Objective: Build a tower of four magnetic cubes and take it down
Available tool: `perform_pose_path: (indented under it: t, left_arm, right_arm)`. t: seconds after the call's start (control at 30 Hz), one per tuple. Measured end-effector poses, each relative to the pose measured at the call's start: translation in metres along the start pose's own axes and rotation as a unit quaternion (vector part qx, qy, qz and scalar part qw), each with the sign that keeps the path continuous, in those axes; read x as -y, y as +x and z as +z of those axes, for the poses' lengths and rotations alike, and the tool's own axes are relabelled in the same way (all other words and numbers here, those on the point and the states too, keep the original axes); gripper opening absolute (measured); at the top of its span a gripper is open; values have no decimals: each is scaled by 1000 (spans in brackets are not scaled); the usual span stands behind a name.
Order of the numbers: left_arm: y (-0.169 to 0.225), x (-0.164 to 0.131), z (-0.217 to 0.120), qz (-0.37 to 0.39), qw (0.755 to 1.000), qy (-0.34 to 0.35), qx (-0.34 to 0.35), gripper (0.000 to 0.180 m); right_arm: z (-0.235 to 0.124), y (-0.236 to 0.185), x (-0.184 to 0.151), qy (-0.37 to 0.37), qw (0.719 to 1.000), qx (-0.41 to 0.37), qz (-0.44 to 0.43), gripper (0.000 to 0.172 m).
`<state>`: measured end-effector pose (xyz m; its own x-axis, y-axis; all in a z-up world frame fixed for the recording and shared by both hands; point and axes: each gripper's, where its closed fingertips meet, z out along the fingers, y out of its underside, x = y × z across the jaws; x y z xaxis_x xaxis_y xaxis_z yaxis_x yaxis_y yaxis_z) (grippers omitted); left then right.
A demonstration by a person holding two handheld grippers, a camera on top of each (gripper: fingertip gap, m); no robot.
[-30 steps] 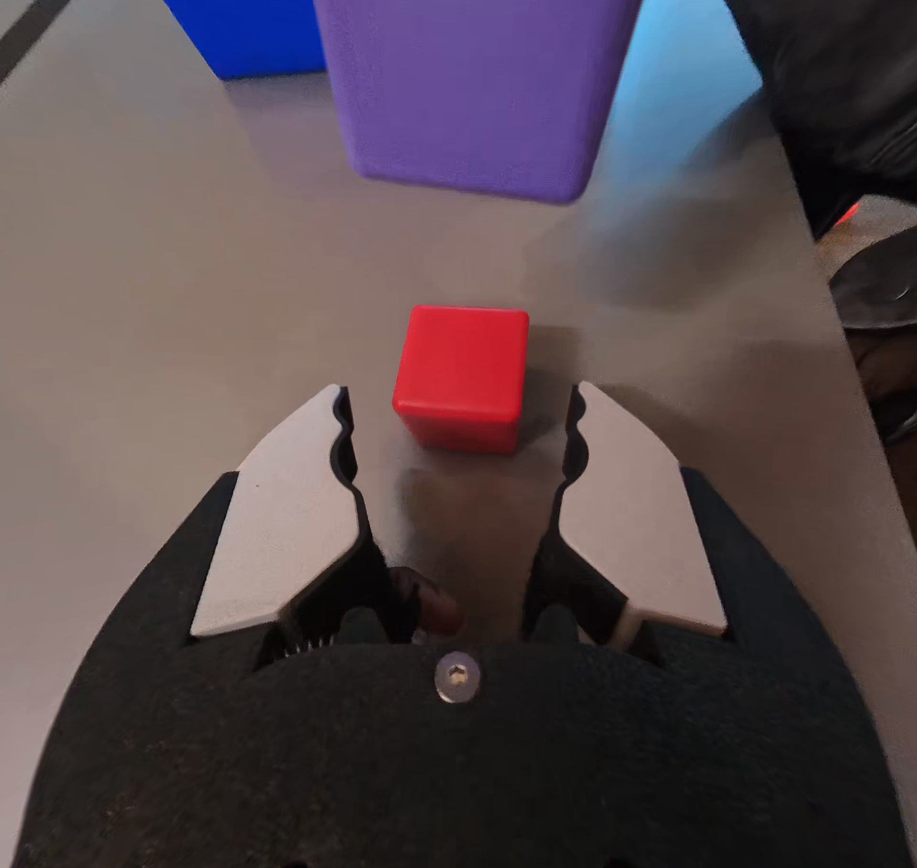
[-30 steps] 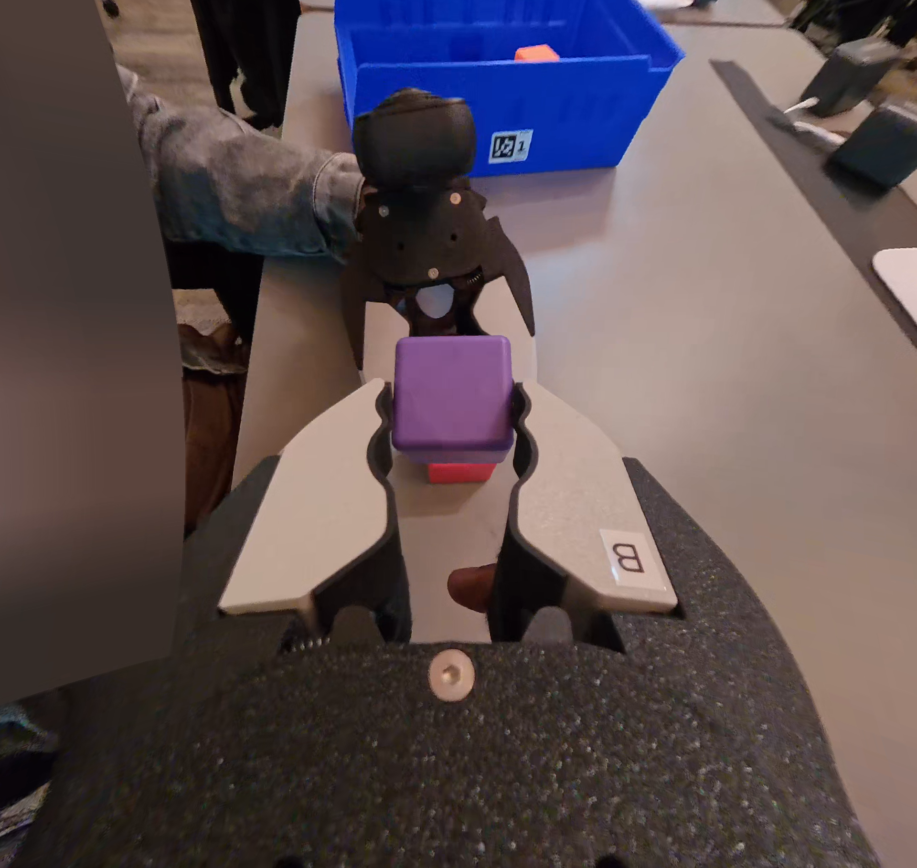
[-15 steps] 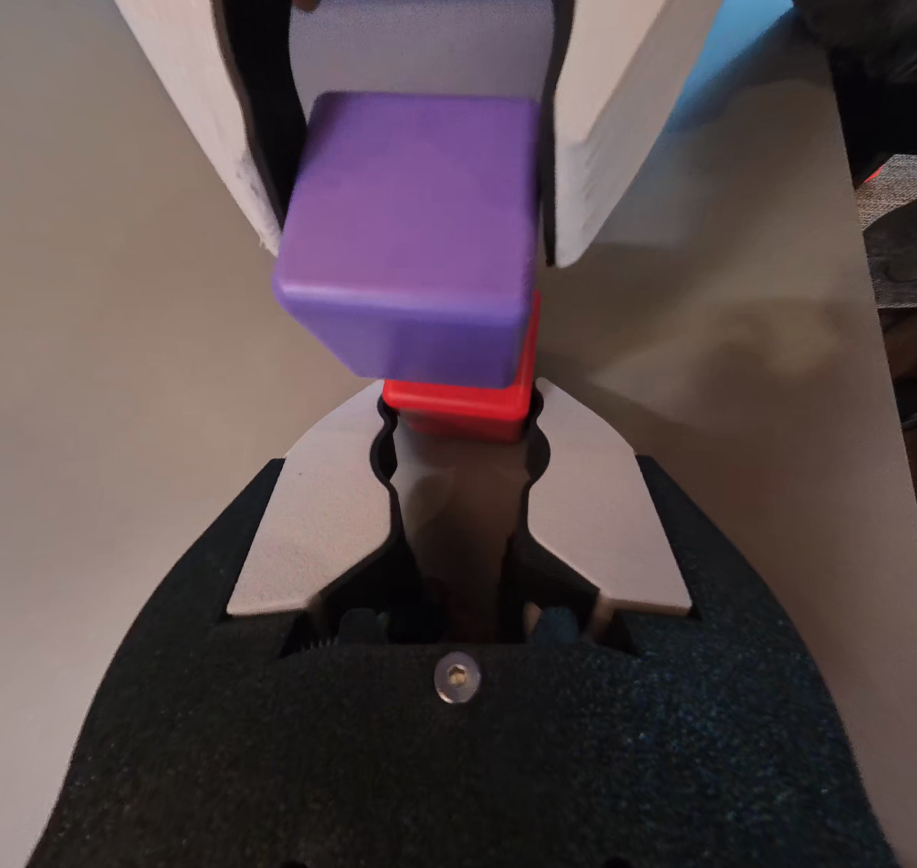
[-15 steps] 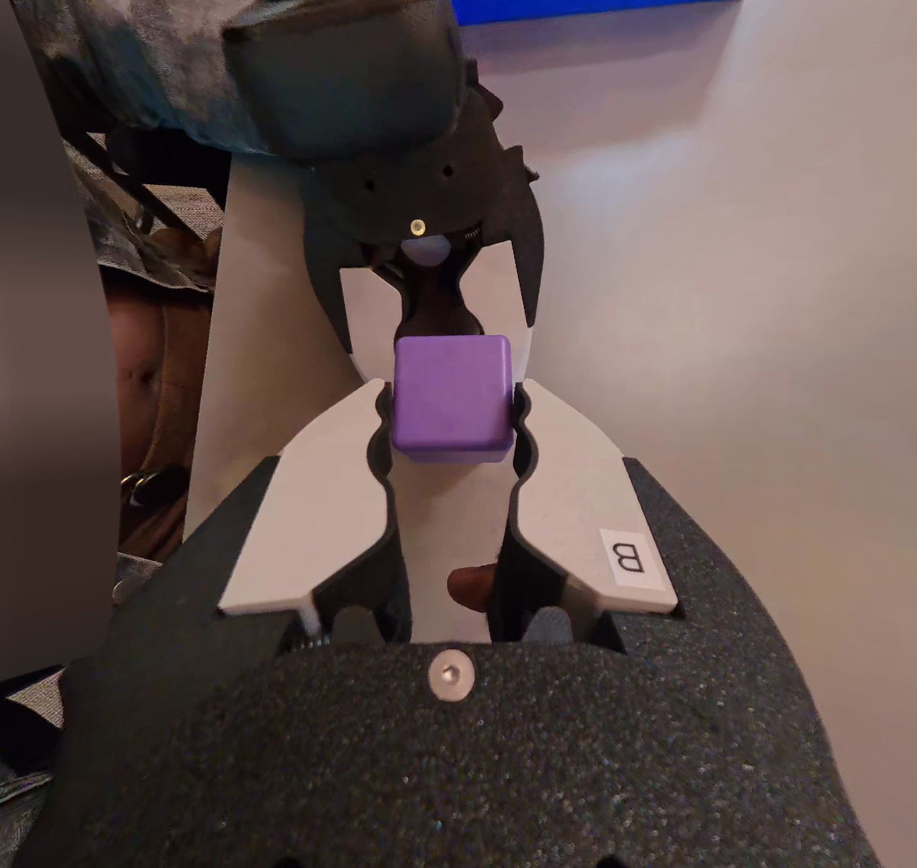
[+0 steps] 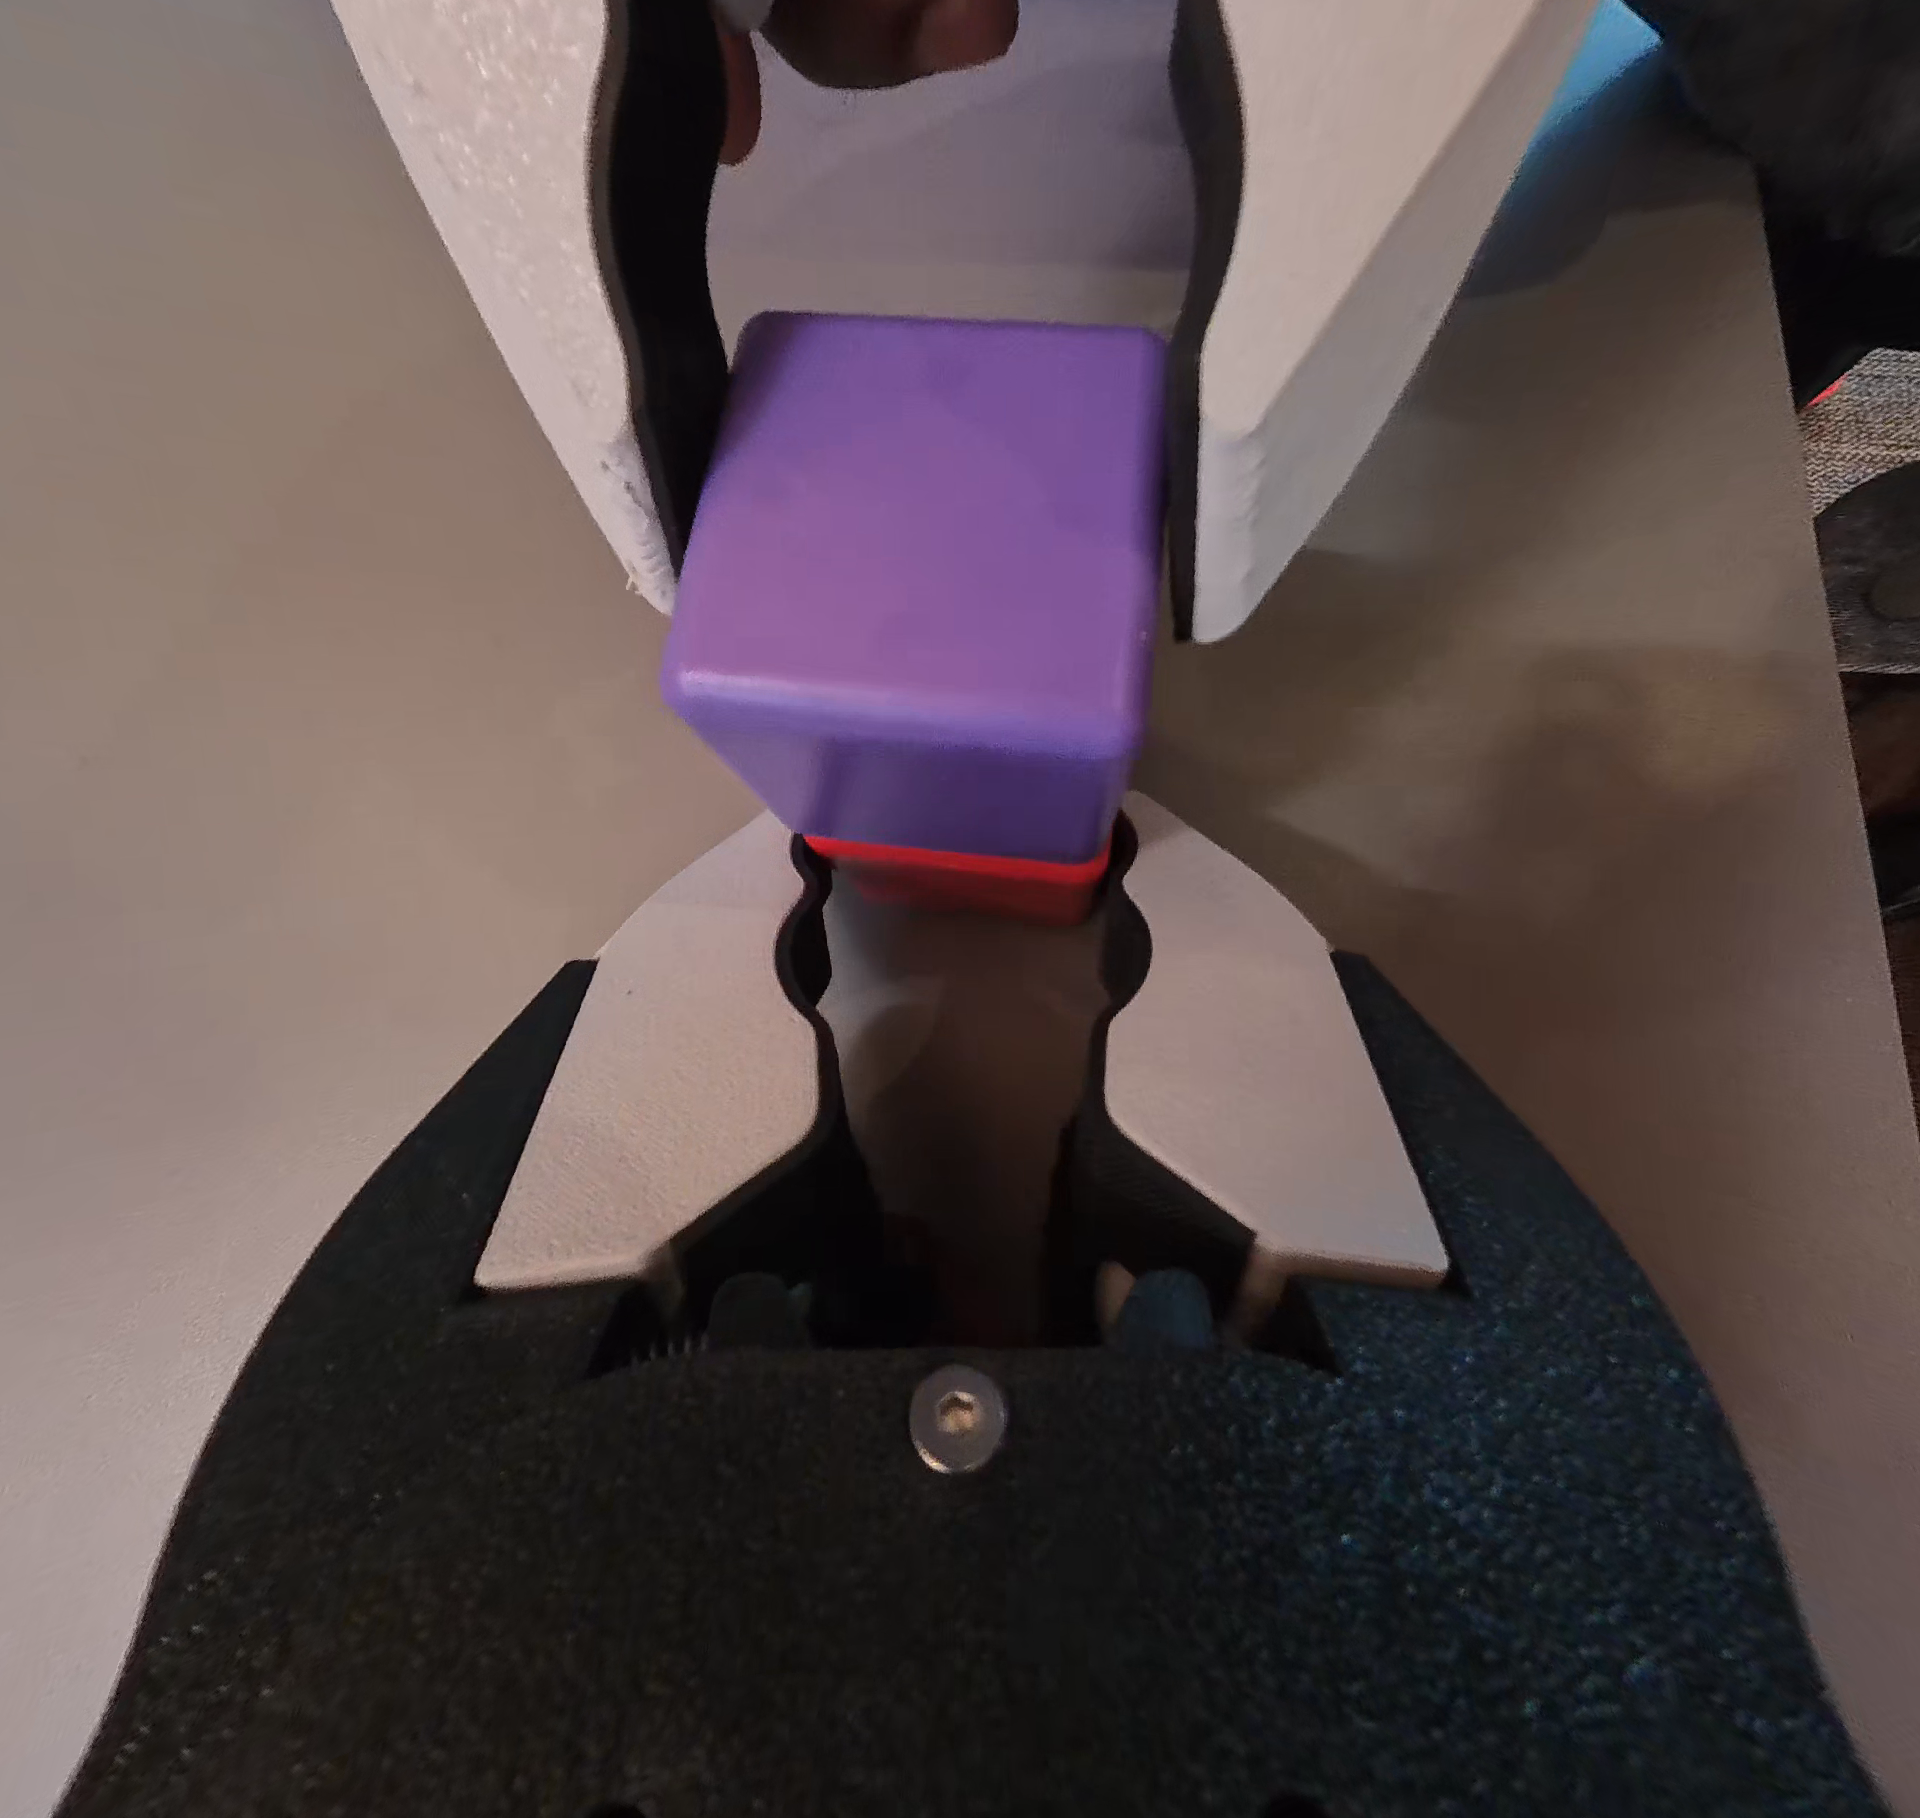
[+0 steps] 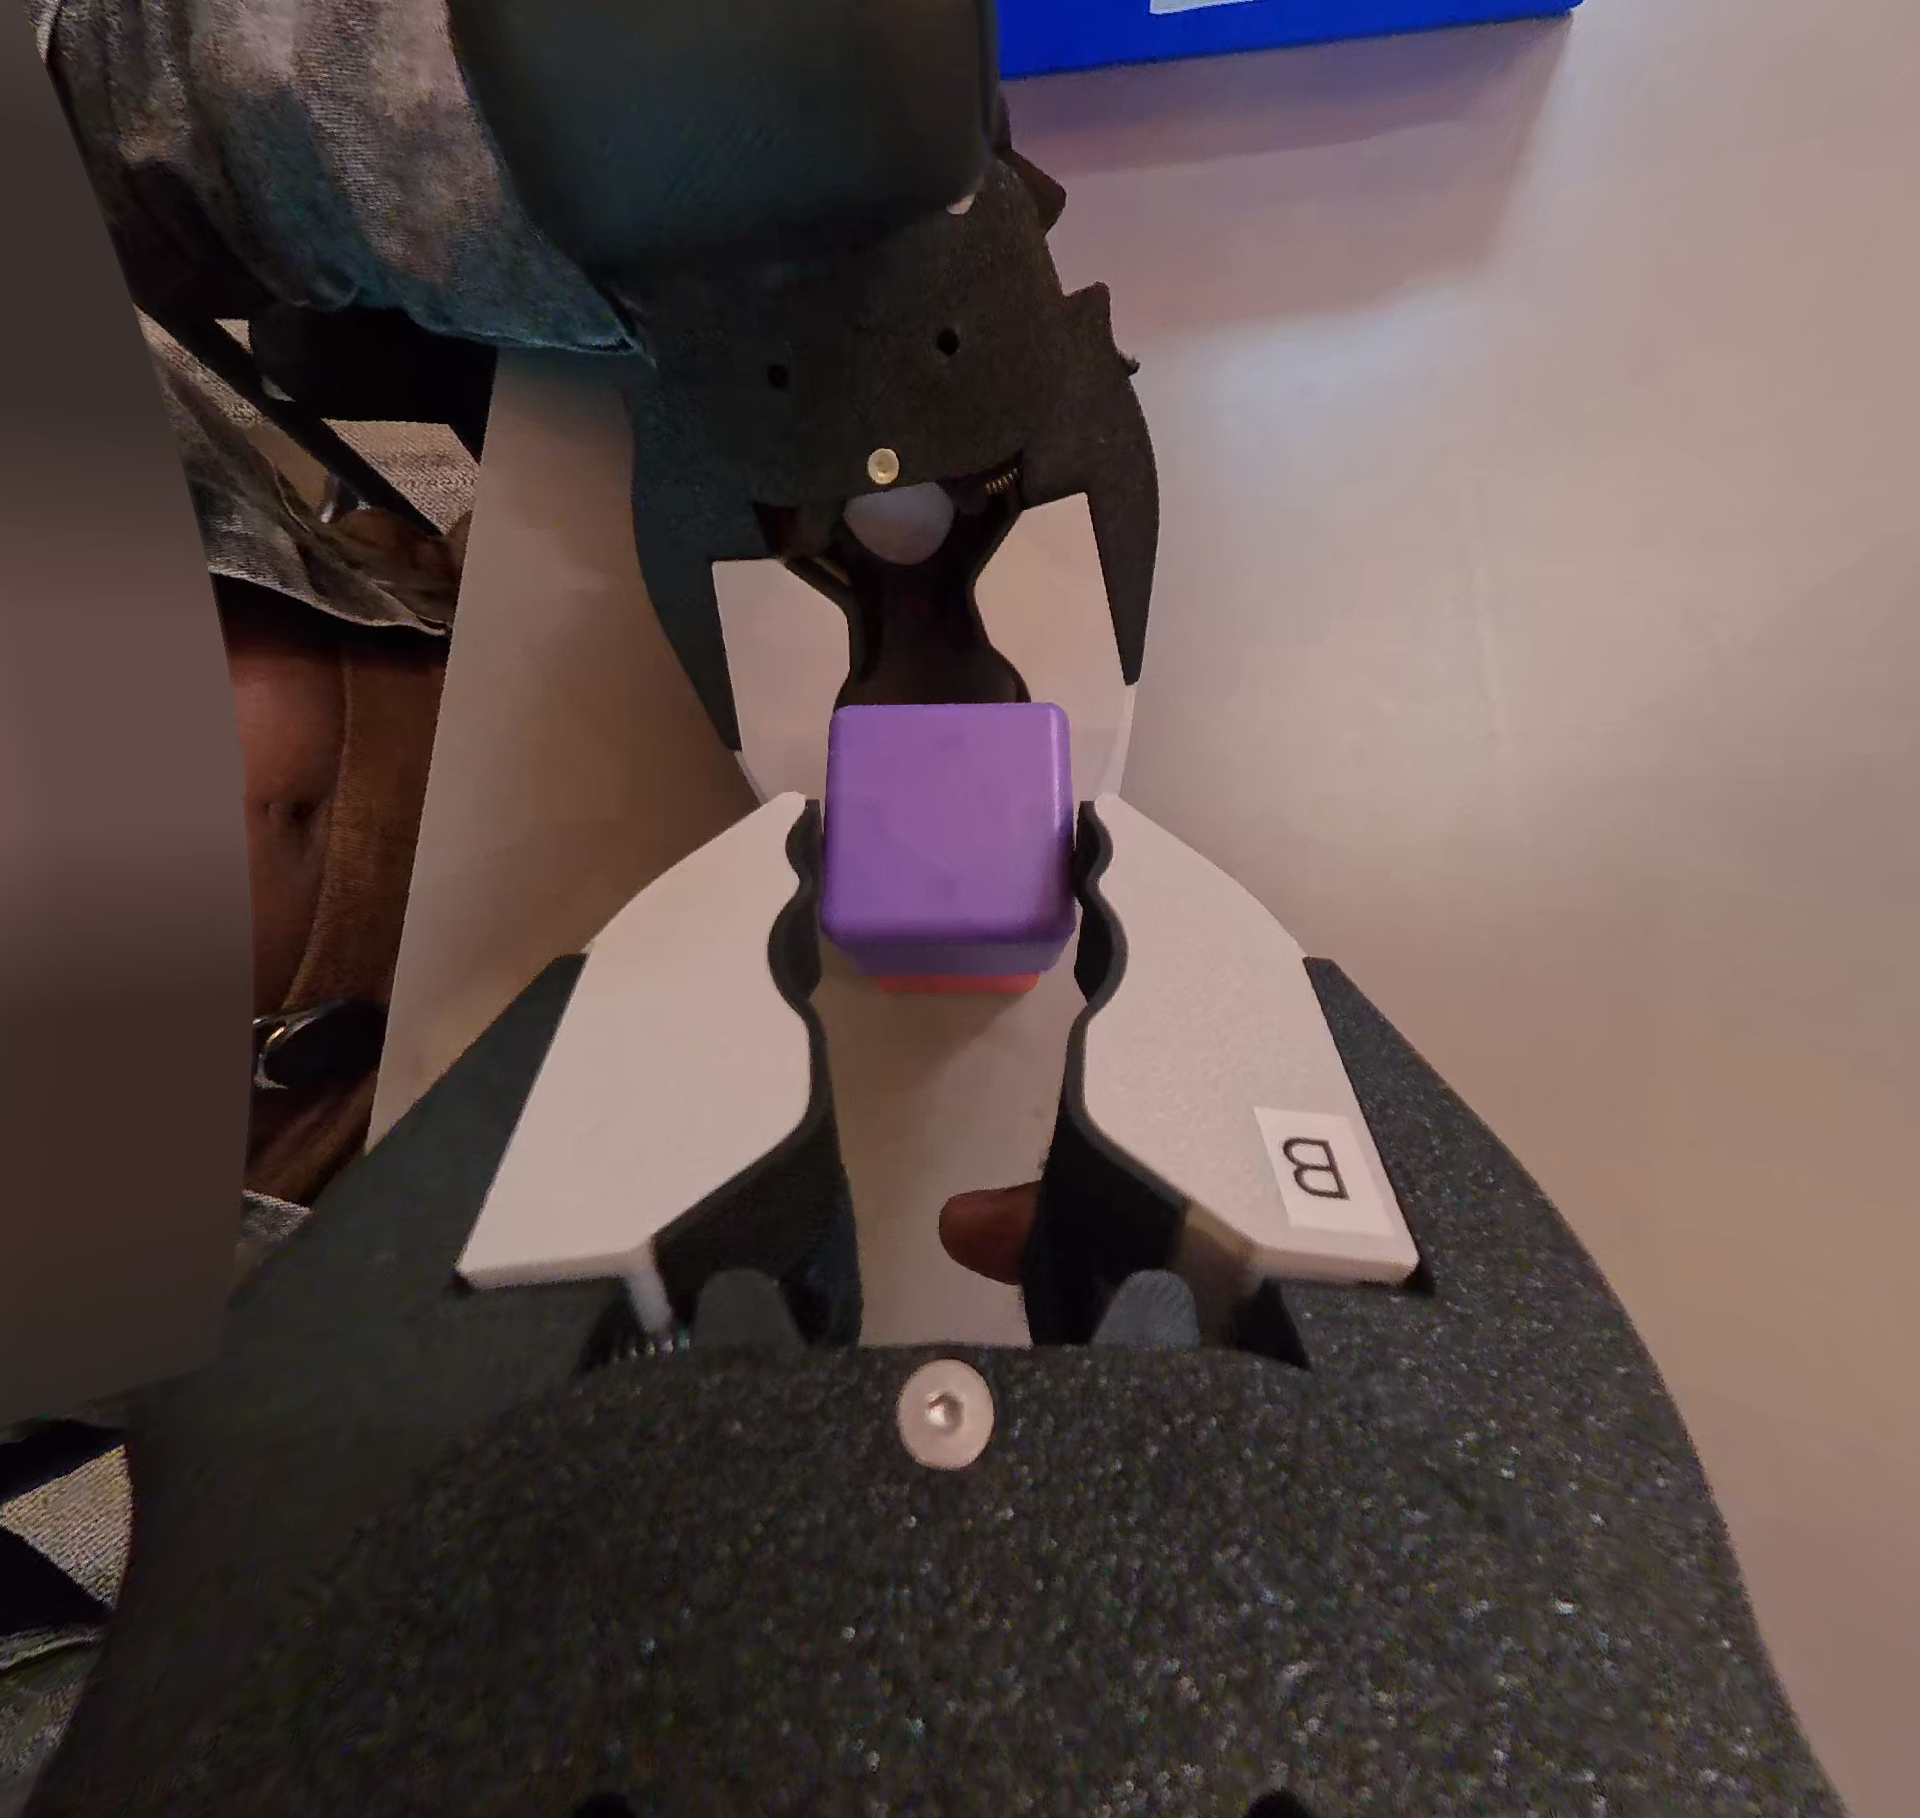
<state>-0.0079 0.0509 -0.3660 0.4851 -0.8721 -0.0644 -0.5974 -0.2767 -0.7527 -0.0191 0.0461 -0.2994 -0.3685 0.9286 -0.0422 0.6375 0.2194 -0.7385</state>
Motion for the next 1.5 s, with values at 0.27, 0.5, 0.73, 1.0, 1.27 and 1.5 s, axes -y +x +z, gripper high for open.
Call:
perform_pose_path:
  t: [0.27,0.5,0.73,1.0,1.27,1.5]
  left_arm:
    - [1,-1,-1,6,1000,0,2,49]
    - [-11,11,-38,-29,997,30,62,86]
    - [-43,54,-224,-33,955,121,268,71]
    - [-158,-130,-334,-316,837,-54,443,88]
    - [-162,-222,-273,-402,811,-182,384,76]
    - [-172,-192,-290,-404,827,-19,391,53]
  right_arm:
    - [0,-2,1,42,999,-2,4,46]
    - [-15,-8,21,151,988,17,-6,85]
    - [-66,7,45,328,944,0,26,88]
    - [-58,17,36,292,955,-36,31,87]
    - [-55,23,29,277,958,-57,34,87]
    - [-51,23,25,261,963,-66,23,84]
